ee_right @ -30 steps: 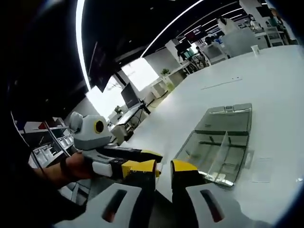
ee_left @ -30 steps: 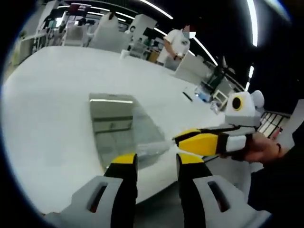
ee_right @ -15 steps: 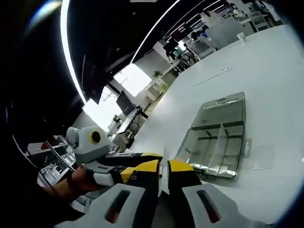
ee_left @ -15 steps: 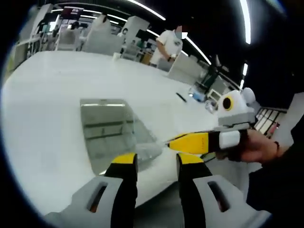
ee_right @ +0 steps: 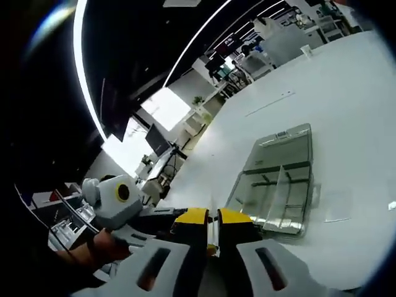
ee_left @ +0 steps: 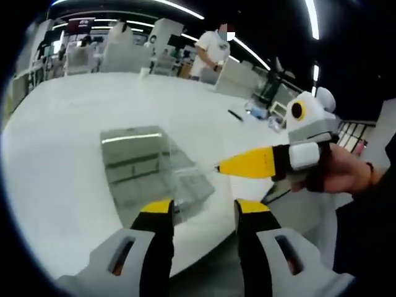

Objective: Insert the divider into the dual guide fixture by aligning both edges with the guide slots and pushing it downward to the bottom, including one-sided entry, uneven engagement, binding, and posture correction.

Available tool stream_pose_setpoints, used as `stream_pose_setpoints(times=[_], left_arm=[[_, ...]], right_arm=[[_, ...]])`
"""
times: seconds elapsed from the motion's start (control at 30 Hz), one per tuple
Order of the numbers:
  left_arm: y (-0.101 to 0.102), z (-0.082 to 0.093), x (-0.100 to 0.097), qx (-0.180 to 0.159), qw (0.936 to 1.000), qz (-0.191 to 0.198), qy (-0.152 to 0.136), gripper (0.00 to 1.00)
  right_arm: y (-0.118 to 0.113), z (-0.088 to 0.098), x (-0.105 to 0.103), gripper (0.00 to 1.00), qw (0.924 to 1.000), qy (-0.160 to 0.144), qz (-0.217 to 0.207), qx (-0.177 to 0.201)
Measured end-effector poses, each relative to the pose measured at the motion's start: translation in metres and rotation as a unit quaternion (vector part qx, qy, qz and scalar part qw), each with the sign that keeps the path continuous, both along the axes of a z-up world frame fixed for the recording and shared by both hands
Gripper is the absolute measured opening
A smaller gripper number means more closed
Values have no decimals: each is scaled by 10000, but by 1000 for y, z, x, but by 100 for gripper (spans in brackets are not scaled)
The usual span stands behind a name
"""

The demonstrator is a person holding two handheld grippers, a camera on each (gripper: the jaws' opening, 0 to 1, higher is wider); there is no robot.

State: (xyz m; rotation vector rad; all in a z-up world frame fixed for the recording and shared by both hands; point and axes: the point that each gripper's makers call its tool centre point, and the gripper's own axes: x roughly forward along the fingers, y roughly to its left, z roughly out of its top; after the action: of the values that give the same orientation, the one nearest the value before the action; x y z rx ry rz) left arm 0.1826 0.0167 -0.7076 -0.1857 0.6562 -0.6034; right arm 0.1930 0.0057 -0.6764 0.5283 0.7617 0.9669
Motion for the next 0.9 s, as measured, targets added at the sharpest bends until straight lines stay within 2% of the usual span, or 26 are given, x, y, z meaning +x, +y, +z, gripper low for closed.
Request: stream_pose_setpoints(times=[0.27,0.43,0.7,0.9], left_arm=[[0,0,1,69,10000,58,27,34],[-1,5,2,-90,9998,152,27,34],[-5,15,6,-729,9967,344,137,34],[-8,19,5,-1144,9919,457,298,34]], right_arm=[[-1,1,2,0,9999,57,-68,58],[-2,5,4,1,9998,-54,-111,162],[-1,18,10,1,9966,-793,-135,178],[-2,21,12,1,9945,-1022,-177,151]])
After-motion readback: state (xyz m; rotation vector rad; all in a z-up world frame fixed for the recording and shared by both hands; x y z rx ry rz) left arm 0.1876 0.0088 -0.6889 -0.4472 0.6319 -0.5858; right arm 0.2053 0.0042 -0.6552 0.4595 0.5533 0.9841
